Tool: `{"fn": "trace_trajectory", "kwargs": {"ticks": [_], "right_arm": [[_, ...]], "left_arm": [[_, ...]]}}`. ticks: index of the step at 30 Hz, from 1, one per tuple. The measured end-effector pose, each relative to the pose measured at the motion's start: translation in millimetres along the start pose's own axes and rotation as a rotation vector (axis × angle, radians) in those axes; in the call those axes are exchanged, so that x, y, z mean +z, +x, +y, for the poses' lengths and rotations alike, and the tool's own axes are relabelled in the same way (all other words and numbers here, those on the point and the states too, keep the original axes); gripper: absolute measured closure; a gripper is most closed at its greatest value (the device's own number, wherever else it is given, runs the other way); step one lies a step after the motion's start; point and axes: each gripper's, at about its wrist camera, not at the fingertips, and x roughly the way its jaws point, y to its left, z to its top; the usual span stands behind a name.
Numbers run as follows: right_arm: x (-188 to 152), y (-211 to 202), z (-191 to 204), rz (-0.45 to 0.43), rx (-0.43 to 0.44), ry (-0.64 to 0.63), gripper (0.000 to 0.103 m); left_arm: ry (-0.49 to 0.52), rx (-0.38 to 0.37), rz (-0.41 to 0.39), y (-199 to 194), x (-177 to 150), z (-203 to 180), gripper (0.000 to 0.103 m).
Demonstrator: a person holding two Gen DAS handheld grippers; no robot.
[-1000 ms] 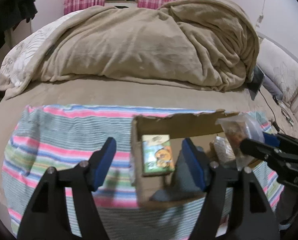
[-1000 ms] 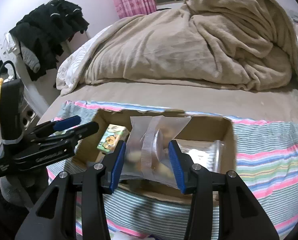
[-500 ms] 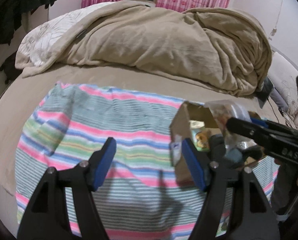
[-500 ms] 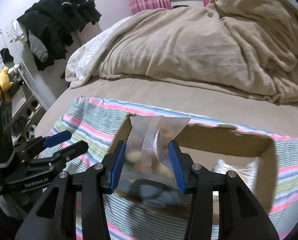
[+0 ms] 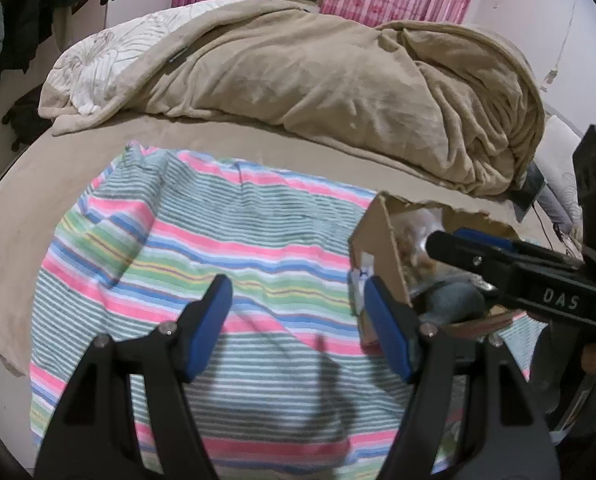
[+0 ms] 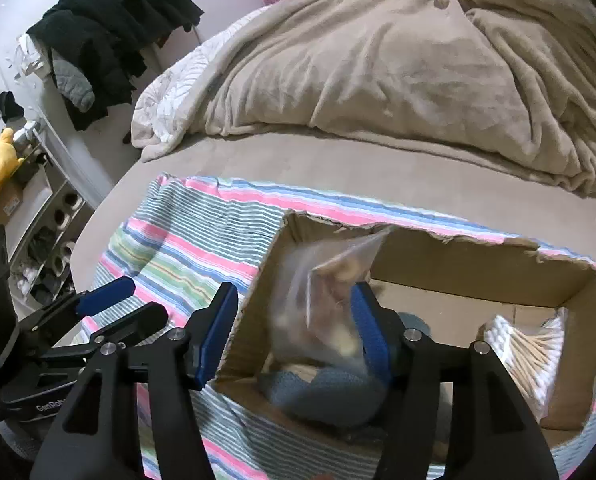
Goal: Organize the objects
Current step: 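Open both tools to release tissue pack and snack bag into the box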
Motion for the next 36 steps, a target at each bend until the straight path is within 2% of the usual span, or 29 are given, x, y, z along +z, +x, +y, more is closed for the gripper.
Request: {"fn": "trace_trajectory", "kwargs": {"ticks": [7, 19, 36], "right_arm": [[-6.5, -31.0, -4.7, -0.036, -0.021, 0.005, 0.038], [-44.1, -93.6, -26.1, -0.071, -0.072, 0.02, 0.038], [-107.7, -129.8, -60.4, -0.046, -0.138, 0.095, 0.038]], "left_arm": [[0.02, -0.013, -0.014, -20.7, -5.7, -17.6, 0.033], [0.07, -0.035, -0.011, -49.5, -26.5, -53.3, 0.033], [0.115, -0.081, 0.051, -54.5, -67.9, -90.8, 0.033]]}}
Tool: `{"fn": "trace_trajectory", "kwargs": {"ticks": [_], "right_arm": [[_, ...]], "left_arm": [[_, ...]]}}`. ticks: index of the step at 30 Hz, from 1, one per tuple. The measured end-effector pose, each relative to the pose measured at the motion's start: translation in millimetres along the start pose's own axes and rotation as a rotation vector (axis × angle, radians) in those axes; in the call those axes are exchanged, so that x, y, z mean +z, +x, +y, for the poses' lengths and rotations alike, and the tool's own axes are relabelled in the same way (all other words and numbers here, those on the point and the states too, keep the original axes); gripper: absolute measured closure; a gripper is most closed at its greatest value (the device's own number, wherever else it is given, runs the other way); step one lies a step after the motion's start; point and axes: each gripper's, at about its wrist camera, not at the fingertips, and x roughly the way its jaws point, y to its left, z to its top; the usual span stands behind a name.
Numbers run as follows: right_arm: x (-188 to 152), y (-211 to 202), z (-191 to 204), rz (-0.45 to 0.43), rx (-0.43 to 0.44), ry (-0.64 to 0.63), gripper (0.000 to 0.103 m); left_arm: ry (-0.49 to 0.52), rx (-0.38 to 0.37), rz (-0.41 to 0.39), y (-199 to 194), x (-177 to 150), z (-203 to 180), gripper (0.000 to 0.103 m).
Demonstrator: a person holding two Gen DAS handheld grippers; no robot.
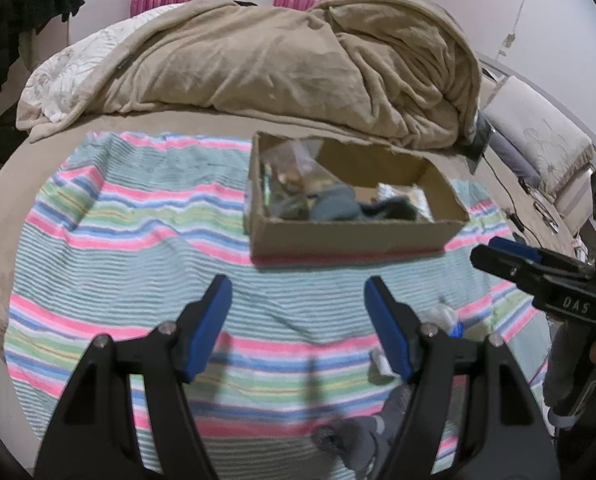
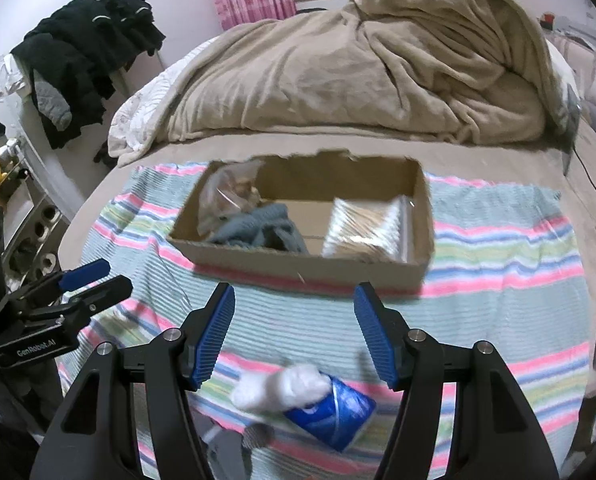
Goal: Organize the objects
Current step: 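Open both tools to release tissue pack and snack bag into the box, then grasp the white sock with left tool while right tool grasps blue tissue pack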
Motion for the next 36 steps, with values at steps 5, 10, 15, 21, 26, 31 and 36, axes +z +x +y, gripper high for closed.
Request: {"fn": "trace_trajectory", "kwargs": {"ticks": [5, 10, 15, 21, 26, 31, 36], "right_arm": [[-18.5, -1.8, -17.9, 0.02, -0.021, 0.036, 0.038], [-36.4, -0.3, -37.0, 0.044, -0.036, 0.072, 0.038], [-53.0, 6.2, -50.2, 0.074, -0.04, 0.102, 0.038], [-67.1, 11.8, -59.6, 0.097, -0.036, 0.116, 0.038], [-75.8, 13.9, -67.2, 0.109, -0.034, 0.132, 0.038], [-80.1, 14.4, -73.8, 0.113, -0.03, 0.147, 0.038], [-83.8, 18.1, -74.6, 0.119, -0.024, 0.138, 0.038]], "left_arm": [[0.033, -0.017, 0.033, 8.7, -9.8, -17.8, 0.033], [0.07, -0.036, 0.067, 19.6, -19.7, -36.5, 0.033], [0.092, -0.043, 0.106, 33.6, -29.7, -48.7, 0.033], [0.123, -0.069, 0.126, 44.7, -38.7, -60.9, 0.033], [0.159, -0.097, 0.156, 58.8, -45.8, -74.7, 0.033], [0.195, -0.121, 0.198, 73.4, -52.5, -88.7, 0.031], [0.198, -0.124, 0.224, 90.2, -57.2, -91.5, 0.023]]}}
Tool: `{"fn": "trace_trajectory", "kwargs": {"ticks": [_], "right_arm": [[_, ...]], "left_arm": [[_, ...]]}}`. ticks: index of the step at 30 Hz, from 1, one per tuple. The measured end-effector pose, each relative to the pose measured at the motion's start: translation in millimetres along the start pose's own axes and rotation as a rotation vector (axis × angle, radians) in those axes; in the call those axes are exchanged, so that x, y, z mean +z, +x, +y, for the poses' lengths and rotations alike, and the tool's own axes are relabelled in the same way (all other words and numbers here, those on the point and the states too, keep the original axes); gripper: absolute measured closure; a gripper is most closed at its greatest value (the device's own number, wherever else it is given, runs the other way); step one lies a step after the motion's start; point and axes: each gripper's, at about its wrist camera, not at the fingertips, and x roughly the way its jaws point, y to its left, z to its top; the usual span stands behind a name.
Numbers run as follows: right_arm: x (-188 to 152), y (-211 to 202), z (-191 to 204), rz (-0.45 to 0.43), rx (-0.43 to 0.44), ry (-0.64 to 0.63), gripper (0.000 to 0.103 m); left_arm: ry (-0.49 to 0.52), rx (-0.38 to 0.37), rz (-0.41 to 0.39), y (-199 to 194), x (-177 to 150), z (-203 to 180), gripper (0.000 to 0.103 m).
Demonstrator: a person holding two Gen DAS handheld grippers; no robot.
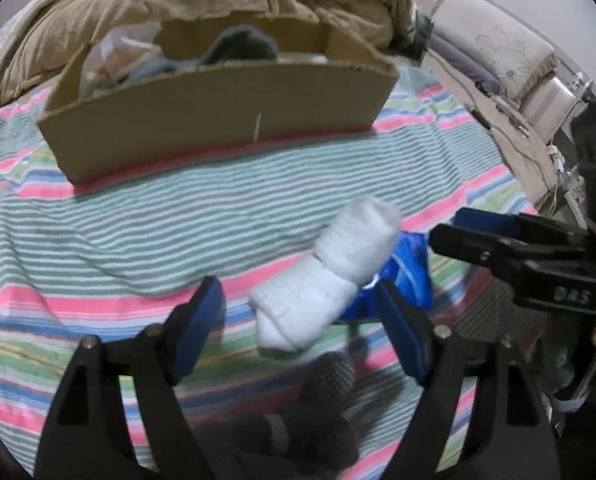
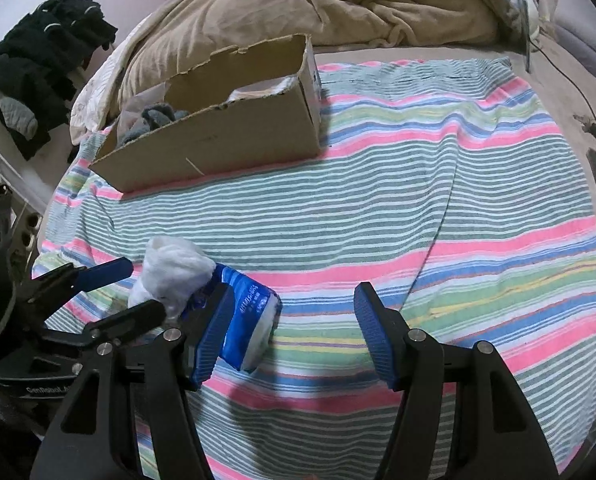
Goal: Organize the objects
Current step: 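Grasp the white sock with left tool while right tool grasps blue tissue pack, then lift sock and blue tissue pack and carry them over the box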
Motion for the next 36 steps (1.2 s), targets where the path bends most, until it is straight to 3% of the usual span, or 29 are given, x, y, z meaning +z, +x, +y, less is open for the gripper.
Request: {"fn": "trace_trajectory", "kwargs": {"ticks": [7, 12, 15, 18, 20, 22, 26, 36], "right_arm": [[-2.4, 7.5, 7.7, 0.012, 0.019, -0.027, 0.038], [-3.5, 16.3, 17.6, 0.033, 0.038, -0.046, 0.038], [-4.4, 21.9, 25.7, 0.049, 0.051, -0.064, 0.038], [-7.8, 30.6, 37.3, 0.072, 0.057, -0.098, 0.046], [-11.3, 37.2, 42.3, 0.08, 0.054, -0.113, 0.059], [-11.9, 39.7, 42.3, 0.077, 0.044, -0.109, 0.063], [-8.8, 34.6, 37.3, 0.066, 0.055, -0.09, 0.082], [2.6, 10.3, 32.1, 0.01, 0.046, -0.108, 0.09]], "left_arm": [[-0.017, -0.003, -0.01, 9.8, -0.6, 8.4, 0.026], [-0.025, -0.022, -0.032, 7.6, -0.4, 13.4, 0.043], [-0.03, -0.035, -0.04, 4.3, -1.1, 17.2, 0.047], [-0.032, -0.038, -0.048, 1.2, -1.1, 18.7, 0.054], [-0.038, -0.045, -0.053, -0.5, -0.1, 21.0, 0.054], [-0.036, -0.043, -0.058, -2.0, 0.6, 21.7, 0.055], [-0.037, -0.049, -0.068, -4.9, 0.7, 22.1, 0.059], [-0.034, -0.053, -0.104, -18.8, 6.3, 20.4, 0.062]]}}
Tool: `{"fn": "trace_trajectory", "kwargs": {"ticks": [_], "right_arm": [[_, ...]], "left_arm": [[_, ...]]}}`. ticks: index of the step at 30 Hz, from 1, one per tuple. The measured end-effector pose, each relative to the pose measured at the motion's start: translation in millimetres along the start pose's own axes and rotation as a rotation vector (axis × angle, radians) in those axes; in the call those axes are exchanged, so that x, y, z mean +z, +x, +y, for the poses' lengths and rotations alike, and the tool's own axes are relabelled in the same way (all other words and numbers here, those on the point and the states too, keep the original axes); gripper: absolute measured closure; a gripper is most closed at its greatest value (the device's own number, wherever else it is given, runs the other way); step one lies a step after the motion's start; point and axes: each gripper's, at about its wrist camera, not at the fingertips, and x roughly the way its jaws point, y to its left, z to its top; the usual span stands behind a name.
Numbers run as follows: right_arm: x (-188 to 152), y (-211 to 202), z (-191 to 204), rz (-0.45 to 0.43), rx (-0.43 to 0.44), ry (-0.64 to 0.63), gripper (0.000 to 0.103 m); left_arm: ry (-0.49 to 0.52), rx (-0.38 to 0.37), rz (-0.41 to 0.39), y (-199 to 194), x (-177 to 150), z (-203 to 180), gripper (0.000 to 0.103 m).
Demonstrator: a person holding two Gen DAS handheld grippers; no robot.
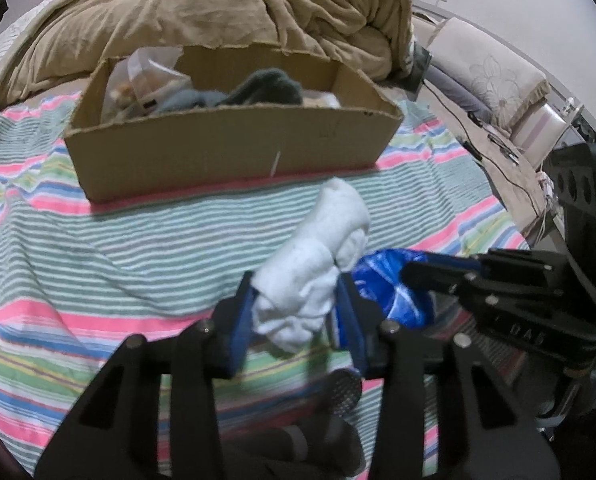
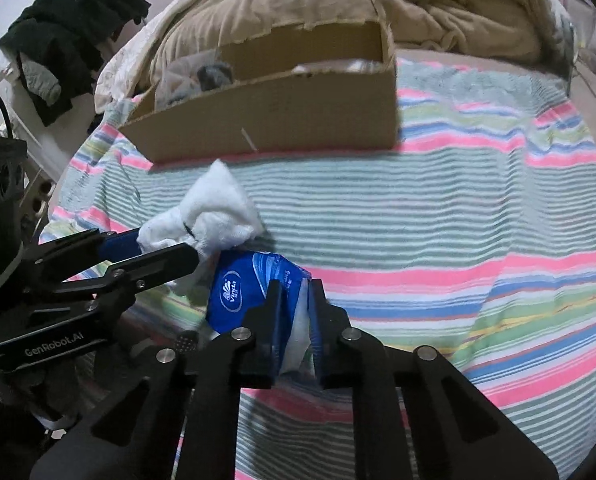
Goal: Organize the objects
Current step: 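Lift sock and blue tissue pack and carry them over the box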
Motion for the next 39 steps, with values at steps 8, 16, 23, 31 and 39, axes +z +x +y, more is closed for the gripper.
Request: {"fn": "trace_trajectory", "kwargs": {"ticks": [8, 16, 23, 31, 39], "right_arm": [[10.8, -25.0, -21.1, -0.055, -0.024, 0.041, 0.091], [29.1, -50.3, -24.3, -0.12, -0.036, 0.028, 0.091], [52.8, -80.4, -13.3, -0.202, -0.029, -0.005, 0.091], [82.5, -94.8, -9.0, -0.266, -0.02, -0.025, 0.091], [109.1, -89.1, -3.2, -0.294, -0.016, -0.049, 0.091]], "left_arm": [[0.012, -0.004, -0.022, -14.1, 6.3, -5.7, 0.063], [0.013, 0.013, -0.072, -37.1, 21.7, -6.2, 0.063], [0.008, 0.028, -0.128, -60.3, 37.2, -3.5, 0.063], [-0.002, 0.051, -0.172, -75.3, 55.5, 4.0, 0.063], [-0.027, 0.072, -0.204, -77.9, 73.1, 22.4, 0.063]]}}
